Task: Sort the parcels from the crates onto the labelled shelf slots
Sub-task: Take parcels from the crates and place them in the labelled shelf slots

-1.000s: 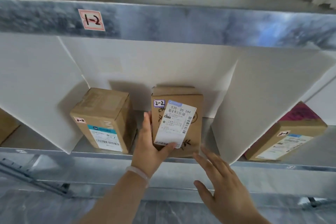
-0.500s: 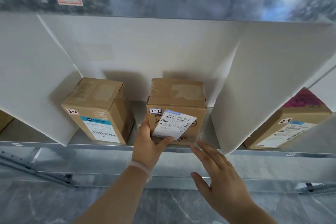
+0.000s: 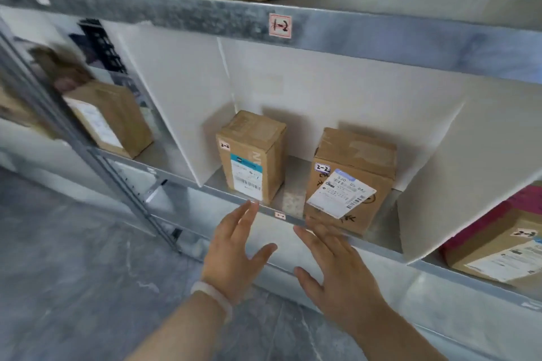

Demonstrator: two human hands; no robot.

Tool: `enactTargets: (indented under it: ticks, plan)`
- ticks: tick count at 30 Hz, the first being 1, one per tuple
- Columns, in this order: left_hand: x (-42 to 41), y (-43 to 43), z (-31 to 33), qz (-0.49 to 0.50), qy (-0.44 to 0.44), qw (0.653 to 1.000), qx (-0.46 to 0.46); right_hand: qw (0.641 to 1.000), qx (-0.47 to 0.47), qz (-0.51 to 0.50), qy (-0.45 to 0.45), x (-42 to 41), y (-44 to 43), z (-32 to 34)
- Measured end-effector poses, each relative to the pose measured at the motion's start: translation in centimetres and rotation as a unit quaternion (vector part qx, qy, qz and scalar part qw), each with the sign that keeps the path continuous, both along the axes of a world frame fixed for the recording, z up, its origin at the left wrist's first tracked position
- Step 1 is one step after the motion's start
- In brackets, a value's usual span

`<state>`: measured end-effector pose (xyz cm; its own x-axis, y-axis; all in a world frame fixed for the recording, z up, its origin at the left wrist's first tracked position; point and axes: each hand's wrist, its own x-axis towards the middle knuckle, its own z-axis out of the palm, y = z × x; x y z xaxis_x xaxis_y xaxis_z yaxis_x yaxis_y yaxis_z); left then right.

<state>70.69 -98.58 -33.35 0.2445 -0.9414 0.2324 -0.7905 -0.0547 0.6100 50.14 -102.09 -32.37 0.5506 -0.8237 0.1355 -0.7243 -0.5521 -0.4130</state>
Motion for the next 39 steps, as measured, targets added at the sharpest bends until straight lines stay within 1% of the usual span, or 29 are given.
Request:
enactTargets:
  ticks: [2,4,8,14,19,21,24,27,29,31,36,39]
  plan:
    - [2.6,3.9,1.7,0.035,-0.048,0.998,-0.027,0.998,0.002,0.067,-0.007,3.0,0.5,0.7]
    - [5.2,7.8,3.6,0.073,-0.103,0.991,-0.035,0.991,-0.020,0.130,-0.020,6.4,1.7,2.1]
    - [9.0,16.0,7.4,0.158,-0.195,0.967,-0.042,0.965,-0.046,0.257,-0.033,12.8,5.8,5.6]
    - [12.2,31.0,10.2,0.293,-0.247,0.923,-0.046,0.922,-0.089,0.374,-0.052,19.9,16.1,8.7]
    - [12.9,46.4,11.6,0.390,-0.278,0.878,-0.004,0.872,-0.090,0.474,-0.082,25.2,29.2,10.3]
    - [12.7,52.5,12.1,0.429,-0.281,0.859,0.012,0.853,-0.084,0.508,-0.089,26.8,34.6,10.5]
    - [12.2,61.3,12.9,0.491,-0.276,0.826,0.032,0.823,-0.098,0.550,-0.097,28.8,42.6,10.7]
    - [11.4,68.7,13.3,0.543,-0.267,0.795,0.042,0.793,-0.081,0.591,-0.124,30.6,50.1,11.0]
    - [10.8,72.9,13.4,0.576,-0.257,0.775,0.041,0.768,-0.073,0.624,-0.126,31.3,54.7,11.2]
    - [10.4,76.5,13.3,0.607,-0.239,0.757,0.040,0.743,-0.081,0.653,-0.121,32.0,58.5,11.2]
    - [10.4,83.1,12.5,0.667,-0.179,0.722,0.038,0.703,-0.079,0.698,-0.116,35.2,65.6,11.1]
    - [11.3,86.6,11.8,0.691,-0.169,0.702,0.036,0.676,-0.074,0.723,-0.120,37.6,69.3,11.0]
